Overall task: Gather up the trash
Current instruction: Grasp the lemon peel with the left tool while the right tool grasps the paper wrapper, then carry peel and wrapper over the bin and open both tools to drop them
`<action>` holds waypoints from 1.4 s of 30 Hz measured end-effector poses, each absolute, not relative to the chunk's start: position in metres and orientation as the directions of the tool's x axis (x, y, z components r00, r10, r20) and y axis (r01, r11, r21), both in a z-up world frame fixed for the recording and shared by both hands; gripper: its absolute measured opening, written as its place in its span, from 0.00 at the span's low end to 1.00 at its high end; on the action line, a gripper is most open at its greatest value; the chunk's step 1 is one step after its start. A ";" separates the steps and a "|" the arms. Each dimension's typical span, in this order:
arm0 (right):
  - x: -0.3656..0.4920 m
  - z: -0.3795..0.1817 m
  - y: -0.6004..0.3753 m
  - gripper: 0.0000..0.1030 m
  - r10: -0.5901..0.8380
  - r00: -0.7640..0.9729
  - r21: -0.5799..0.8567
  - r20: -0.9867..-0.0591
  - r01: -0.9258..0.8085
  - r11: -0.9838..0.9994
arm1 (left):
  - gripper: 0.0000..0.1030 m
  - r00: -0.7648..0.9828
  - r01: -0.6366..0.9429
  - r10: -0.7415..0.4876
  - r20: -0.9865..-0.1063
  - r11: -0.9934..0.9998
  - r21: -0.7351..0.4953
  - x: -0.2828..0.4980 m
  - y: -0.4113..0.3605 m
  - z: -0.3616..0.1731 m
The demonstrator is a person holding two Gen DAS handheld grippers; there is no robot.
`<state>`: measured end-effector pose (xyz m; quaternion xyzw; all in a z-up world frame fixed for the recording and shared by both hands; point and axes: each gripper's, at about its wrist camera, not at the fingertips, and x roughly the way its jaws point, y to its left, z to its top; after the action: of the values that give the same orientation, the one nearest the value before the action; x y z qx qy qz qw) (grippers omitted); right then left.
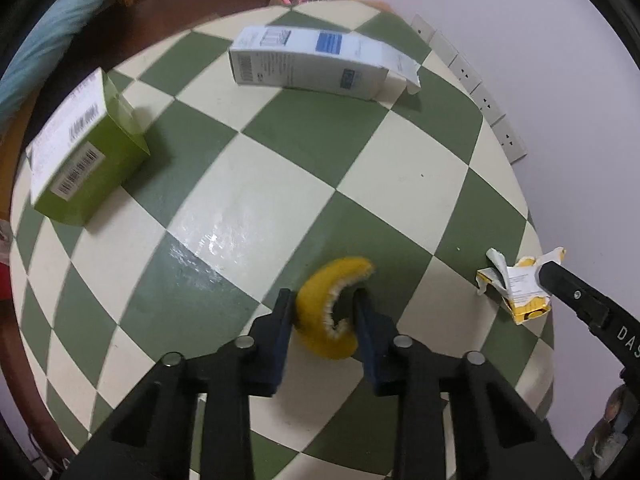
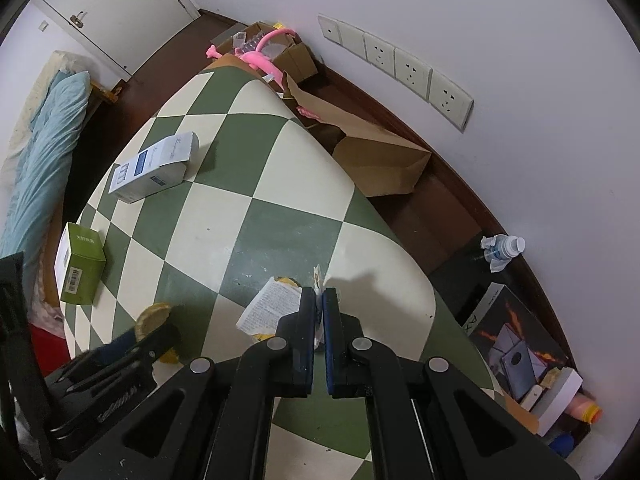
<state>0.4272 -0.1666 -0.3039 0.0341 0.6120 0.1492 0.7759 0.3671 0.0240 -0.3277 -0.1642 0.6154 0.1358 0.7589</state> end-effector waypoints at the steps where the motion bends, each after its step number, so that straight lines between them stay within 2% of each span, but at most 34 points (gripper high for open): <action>1: 0.427 -0.304 -0.166 0.04 0.274 0.205 0.236 -0.940 -0.192 0.953 | 0.23 0.209 -0.404 0.015 -0.978 0.912 -0.072 0.367 0.023 -0.327; 3: 0.426 -0.304 -0.164 0.04 0.274 0.205 0.234 -0.940 -0.199 0.952 | 0.20 0.210 -0.398 0.023 -0.977 0.915 -0.064 0.367 0.022 -0.327; 12: 0.415 -0.287 -0.155 0.04 0.301 0.220 0.252 -0.928 -0.226 0.941 | 0.17 0.288 -0.395 0.066 -0.955 0.917 -0.056 0.331 0.032 -0.285; 20: 0.395 -0.241 -0.130 0.04 0.362 0.260 0.281 -0.895 -0.299 0.912 | 0.17 0.393 -0.427 0.110 -0.913 0.901 -0.076 0.289 0.065 -0.225; 26: 0.360 -0.197 -0.081 0.04 0.426 0.277 0.292 -0.861 -0.417 0.861 | 0.17 0.464 -0.491 0.193 -0.864 0.868 -0.070 0.240 0.108 -0.174; 35: 0.279 -0.147 0.026 0.04 0.552 0.221 0.334 -0.804 -0.602 0.726 | 0.17 0.502 -0.627 0.337 -0.796 0.776 -0.067 0.120 0.195 -0.112; 42: 0.172 -0.138 0.149 0.04 0.617 0.063 0.367 -0.784 -0.756 0.543 | 0.17 0.436 -0.753 0.432 -0.790 0.656 -0.057 0.008 0.265 -0.109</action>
<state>0.1719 0.1491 -0.1377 -0.0700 0.4949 0.4730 0.7256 0.0082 0.2646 -0.1094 -0.2058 0.3900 0.3604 0.8220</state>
